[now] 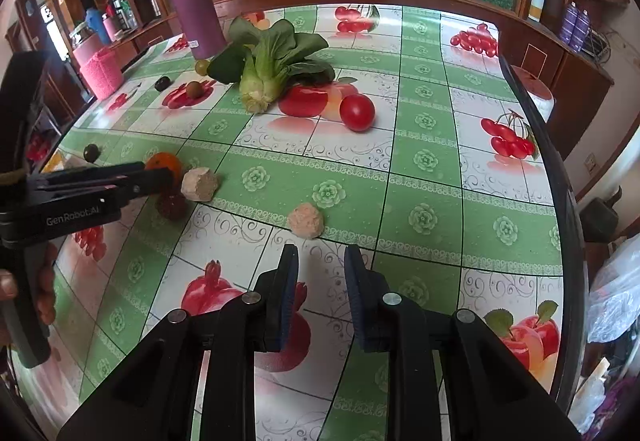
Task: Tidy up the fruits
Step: 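Grasp a small round beige cookie with the right tool while the left tool grasps another orange, then carry the cookie with the right tool while the left tool carries the orange toward the tray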
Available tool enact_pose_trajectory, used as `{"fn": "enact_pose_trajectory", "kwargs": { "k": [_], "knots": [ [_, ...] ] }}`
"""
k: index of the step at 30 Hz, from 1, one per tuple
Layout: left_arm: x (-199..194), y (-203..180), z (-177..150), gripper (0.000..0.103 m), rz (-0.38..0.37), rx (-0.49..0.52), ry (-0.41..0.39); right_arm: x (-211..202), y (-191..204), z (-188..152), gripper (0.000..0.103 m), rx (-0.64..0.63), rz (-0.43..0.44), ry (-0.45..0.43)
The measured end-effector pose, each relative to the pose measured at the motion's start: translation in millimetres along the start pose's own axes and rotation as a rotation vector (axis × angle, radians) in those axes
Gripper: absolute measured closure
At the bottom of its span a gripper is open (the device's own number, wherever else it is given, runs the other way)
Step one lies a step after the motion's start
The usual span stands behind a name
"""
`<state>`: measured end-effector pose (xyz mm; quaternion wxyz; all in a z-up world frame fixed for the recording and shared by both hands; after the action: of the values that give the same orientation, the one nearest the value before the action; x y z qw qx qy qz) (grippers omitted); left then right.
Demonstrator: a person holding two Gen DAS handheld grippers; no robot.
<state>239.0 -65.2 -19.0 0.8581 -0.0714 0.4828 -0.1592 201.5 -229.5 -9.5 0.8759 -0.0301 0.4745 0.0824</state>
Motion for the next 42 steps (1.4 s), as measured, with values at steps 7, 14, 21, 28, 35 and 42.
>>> {"fn": "enact_pose_trajectory", "kwargs": {
  "k": [7,14,21,28,35,42],
  "knots": [
    [-6,0,-1,0.066,0.055,0.050,-0.021,0,0,-2,0.079,-0.008,-0.011,-0.001],
    [-28,13,-14,0.066,0.039,0.034,-0.032,7,0,2,0.068,0.018,0.005,0.007],
    [-48,10,-42,0.066,0.002,0.046,-0.021,26,13,10,0.069,-0.044,-0.047,0.002],
    [-67,6,-64,0.066,-0.038,0.045,-0.023,16,21,8,0.083,-0.111,-0.101,-0.018],
    [-92,4,-82,0.066,-0.086,0.031,-0.048,-27,32,-5,0.083,-0.084,-0.071,-0.053],
    [-121,3,-108,0.066,-0.096,0.061,-0.061,-60,54,-38,0.083,-0.084,-0.049,-0.067]
  ]
}}
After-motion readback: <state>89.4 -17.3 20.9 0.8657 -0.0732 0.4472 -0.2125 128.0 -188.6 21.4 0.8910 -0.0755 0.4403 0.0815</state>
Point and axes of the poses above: each gripper's, at about its wrist camera, not at the fingertips, and x roughly the way its jaws point, y to its left, z to its top, the point moved 5 cm from there along x, roughly the way its jaws point, and after that the axes turned 4 degrees about -z, right-handed, at the moved point
